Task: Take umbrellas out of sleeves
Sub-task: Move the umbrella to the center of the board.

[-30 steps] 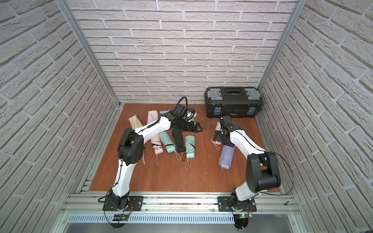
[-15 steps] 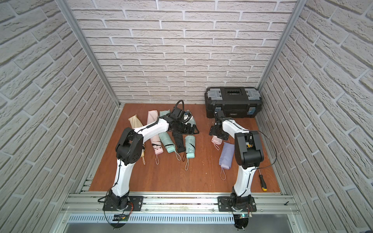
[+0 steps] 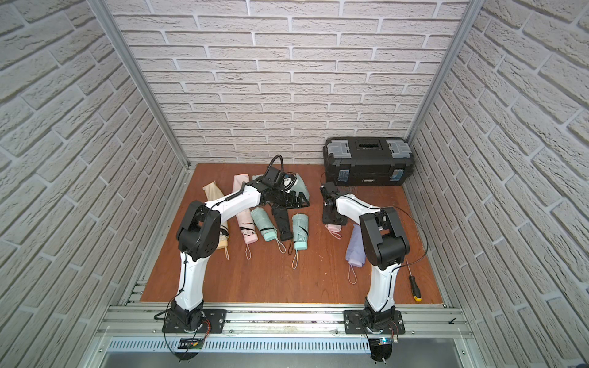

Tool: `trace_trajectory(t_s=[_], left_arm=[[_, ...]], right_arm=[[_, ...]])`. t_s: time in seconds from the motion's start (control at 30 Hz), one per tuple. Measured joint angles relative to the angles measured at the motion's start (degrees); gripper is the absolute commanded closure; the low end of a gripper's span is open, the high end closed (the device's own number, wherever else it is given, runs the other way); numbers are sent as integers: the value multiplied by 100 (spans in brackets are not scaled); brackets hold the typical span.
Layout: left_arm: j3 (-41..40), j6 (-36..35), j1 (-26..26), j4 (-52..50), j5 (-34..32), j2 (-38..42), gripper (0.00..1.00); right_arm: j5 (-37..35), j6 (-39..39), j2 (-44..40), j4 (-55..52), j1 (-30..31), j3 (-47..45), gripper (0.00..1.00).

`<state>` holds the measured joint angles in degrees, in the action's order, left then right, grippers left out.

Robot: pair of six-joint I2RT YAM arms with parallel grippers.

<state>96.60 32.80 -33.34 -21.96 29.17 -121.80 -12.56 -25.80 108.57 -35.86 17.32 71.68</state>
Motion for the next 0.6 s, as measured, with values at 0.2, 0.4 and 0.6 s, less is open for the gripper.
trace_trajectory(t_s=[0.2,0.4,0.6], left_arm=[[-59,-2,42,13,-61,50,2],[-68,9,57,15,-79,50,2],[-66,24,55,11,-83,50,2]], right_arm=[[105,127,-621,68,422,-785,48],[297,251,-1189,42,422,-1187,29],[455,358,-2057,52,422,-1397,28]])
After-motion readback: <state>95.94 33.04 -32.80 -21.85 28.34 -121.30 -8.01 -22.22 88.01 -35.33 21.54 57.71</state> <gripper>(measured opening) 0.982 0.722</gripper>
